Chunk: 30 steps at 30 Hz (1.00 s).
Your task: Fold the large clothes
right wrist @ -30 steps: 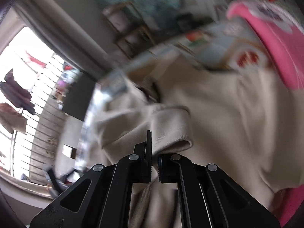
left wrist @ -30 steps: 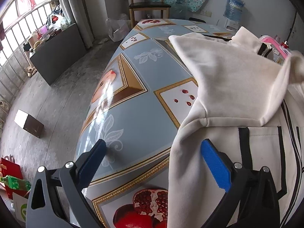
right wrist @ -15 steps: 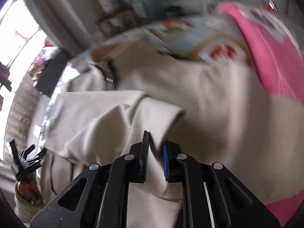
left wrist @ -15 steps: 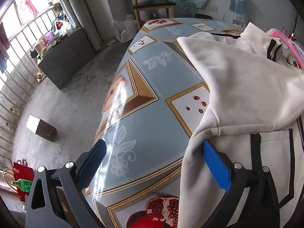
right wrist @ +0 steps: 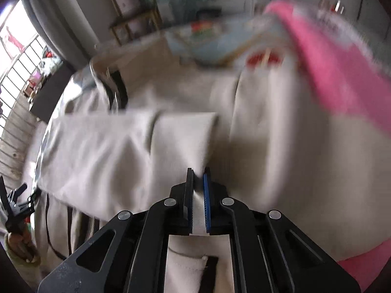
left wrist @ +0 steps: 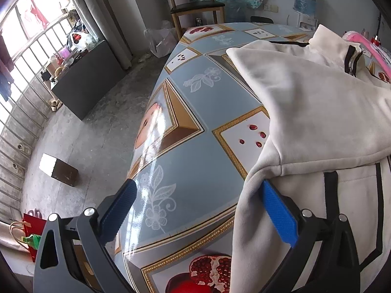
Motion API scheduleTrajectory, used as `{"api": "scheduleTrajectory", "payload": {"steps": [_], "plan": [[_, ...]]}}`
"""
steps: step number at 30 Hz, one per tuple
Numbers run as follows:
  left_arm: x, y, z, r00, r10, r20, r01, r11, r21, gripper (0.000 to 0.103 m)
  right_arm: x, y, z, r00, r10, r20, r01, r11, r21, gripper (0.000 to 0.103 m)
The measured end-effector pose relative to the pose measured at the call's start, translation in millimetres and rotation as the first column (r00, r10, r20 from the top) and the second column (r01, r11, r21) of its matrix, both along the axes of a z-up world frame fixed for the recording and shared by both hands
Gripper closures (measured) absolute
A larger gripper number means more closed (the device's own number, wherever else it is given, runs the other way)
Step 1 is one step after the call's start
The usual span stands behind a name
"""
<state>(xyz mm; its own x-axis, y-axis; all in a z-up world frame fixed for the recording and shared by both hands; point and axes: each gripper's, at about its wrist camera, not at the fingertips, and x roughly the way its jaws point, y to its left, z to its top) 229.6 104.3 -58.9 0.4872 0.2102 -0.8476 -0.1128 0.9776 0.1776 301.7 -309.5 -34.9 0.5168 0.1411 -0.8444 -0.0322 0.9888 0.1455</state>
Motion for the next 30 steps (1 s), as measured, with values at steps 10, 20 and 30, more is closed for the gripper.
{"api": "scheduleTrajectory", "payload": {"steps": [10, 20, 30], "plan": [[-0.6, 3.3, -1.3, 1.0, 0.001, -0.003, -0.001, 1.0, -0.029, 0.004, -10.5, -31.6, -5.4, 0.994, -0.104, -0.037, 0.102, 0.993, -0.062, 0.076], [-1.8, 20.2, -6.8, 1.0, 0.025, 0.005, -0.024, 0.984, -0.174, 0.004, -119.9, -80.7, 34.2, 0.966, -0.255, 0.048, 0.251, 0.964, 0.089, 0.045], [2.4, 24.6, -6.6, 0.999, -0.029, -0.013, 0.026, 0.981, -0.194, 0.004, -206.8, -51.1, -5.1, 0.953, -0.303, -0.023, 0.304, 0.95, 0.073, 0.042]]}}
